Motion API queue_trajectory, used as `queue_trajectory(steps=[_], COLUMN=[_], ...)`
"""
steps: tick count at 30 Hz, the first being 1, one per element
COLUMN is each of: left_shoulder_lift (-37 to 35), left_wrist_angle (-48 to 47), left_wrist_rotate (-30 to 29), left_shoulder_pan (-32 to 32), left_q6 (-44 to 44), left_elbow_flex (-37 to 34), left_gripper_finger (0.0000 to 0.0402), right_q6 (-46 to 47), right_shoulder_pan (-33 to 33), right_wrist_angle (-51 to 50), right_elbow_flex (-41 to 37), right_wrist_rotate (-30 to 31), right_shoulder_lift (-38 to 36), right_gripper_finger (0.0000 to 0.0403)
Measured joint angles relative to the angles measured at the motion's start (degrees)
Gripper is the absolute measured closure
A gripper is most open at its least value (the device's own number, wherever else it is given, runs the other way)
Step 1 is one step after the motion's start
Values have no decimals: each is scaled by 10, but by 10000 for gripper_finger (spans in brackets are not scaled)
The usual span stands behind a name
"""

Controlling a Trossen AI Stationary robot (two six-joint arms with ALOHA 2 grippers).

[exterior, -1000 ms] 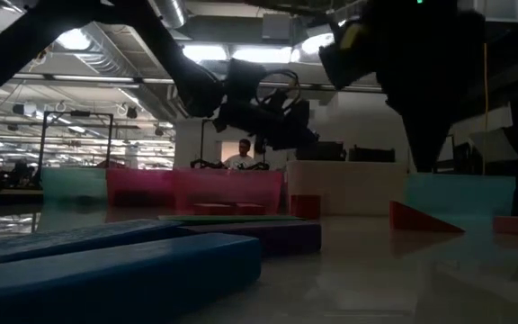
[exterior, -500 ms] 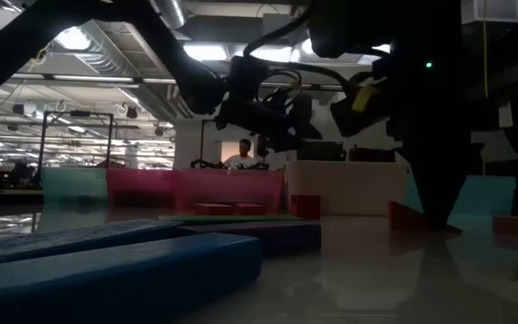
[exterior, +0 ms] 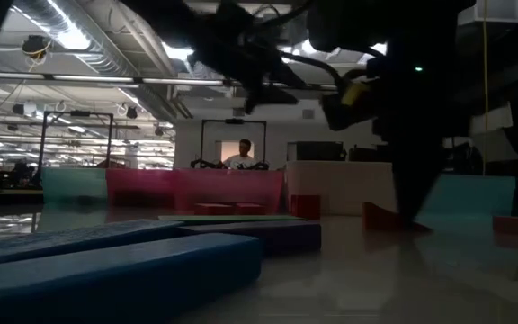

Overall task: Sort blocks
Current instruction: Put the red block into the left green bin

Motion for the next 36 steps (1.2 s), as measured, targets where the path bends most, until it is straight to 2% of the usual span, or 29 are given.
queue_trajectory(steps=[4,6,11,18,22,27,32,36], left_shoulder_lift=[-80,-118,-202,-272,-286,-285,-284,-284], left_wrist_angle=[-161,-233,-360,-430,-456,-492,-504,-504], left_wrist_rotate=[8,8,7,3,1,1,1,1], left_shoulder_pan=[-2,-2,-2,-2,-2,-2,-2,-2], left_q6=[20,37,73,78,78,86,108,108], left_elbow_flex=[0,0,0,0,0,-1,-1,-1], left_gripper_finger=[218,218,218,218,218,218,218,218], right_q6=[-1,-6,-30,-26,-25,-24,-31,-33], right_shoulder_pan=[0,0,0,0,0,0,-8,-29], right_wrist_angle=[51,81,105,104,103,92,45,35], right_elbow_flex=[0,1,8,9,9,15,54,62], right_wrist_rotate=[11,15,15,-1,-22,-34,-19,0], right_shoulder_lift=[1,2,2,1,1,2,5,4], right_gripper_finger=[386,397,379,359,326,255,187,154])
